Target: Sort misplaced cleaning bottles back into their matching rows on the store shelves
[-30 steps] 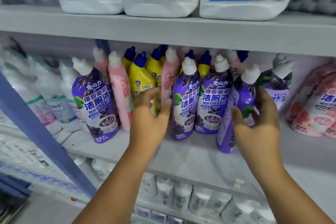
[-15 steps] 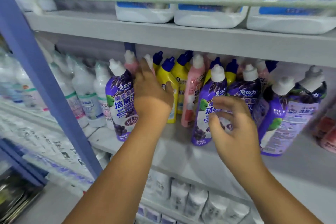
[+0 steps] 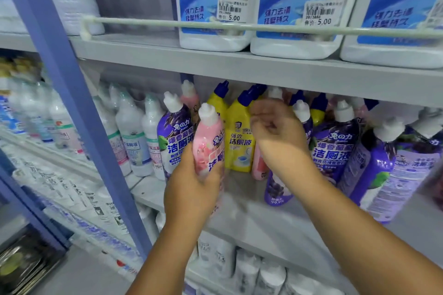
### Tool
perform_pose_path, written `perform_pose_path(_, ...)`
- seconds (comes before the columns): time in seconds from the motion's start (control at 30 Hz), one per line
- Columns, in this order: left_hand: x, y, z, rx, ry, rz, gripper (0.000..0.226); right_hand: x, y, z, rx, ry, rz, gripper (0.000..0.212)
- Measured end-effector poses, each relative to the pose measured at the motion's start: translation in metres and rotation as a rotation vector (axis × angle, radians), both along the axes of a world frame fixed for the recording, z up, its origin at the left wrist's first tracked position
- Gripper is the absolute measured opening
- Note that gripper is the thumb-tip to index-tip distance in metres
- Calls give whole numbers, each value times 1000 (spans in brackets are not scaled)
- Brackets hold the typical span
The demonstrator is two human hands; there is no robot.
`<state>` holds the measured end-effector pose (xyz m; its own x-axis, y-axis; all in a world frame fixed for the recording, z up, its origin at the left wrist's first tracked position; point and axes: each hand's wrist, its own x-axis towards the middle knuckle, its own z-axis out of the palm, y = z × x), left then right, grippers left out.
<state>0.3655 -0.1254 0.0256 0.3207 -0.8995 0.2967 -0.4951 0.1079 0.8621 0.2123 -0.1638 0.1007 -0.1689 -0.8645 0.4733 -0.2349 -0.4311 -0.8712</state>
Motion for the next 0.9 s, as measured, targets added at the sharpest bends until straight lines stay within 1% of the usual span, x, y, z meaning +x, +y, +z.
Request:
perform_pose_path(0.07,16,10,-1,-1,44,-12,49,17,-23,9,39,84,14,22)
perform_pose_path(0.2,44,15,-3,32,141,-26,47,55,-68,23,72,290,98,18)
perform_pose_path(0.23,49,15,-3,30,168,-32,47,64,-80,27,97,347,128,25)
perform_pose_path(0.27,53,14,-4,35,183,-42,48,73,-94,30,132,404,155,36)
perform_pose_path(0.33,58,12,-4,58,161,-85,51,87,-116,32,217,496,194,55)
perform_pose_path(0.37,59,12,-4,71,135,-112,52,92,-125,31,245,541,212,59)
perform_pose_path(0.47,60,12,-5,99,86,-168,53,99,-133,26,281,668,260,53)
perform_pose_path(0.53,62,11,-5,92,83,-167,53,99,-132,24,282,666,250,48)
perform_pose_path(0.63,66,8,-5,90,82,-188,51,99,-127,22,266,634,166,30)
perform_pose_path(0.7,69,6,-5,93,90,-213,52,97,-119,17,211,624,97,19)
perform_pose_path(0.77,71,5,-5,92,99,-235,55,92,-108,10,138,570,21,21)
perform_pose_path(0.83,73,5,-6,89,109,-250,57,84,-93,6,59,477,-53,23)
perform_pose_path(0.9,76,5,-7,85,119,-265,59,77,-77,11,21,402,-116,19)
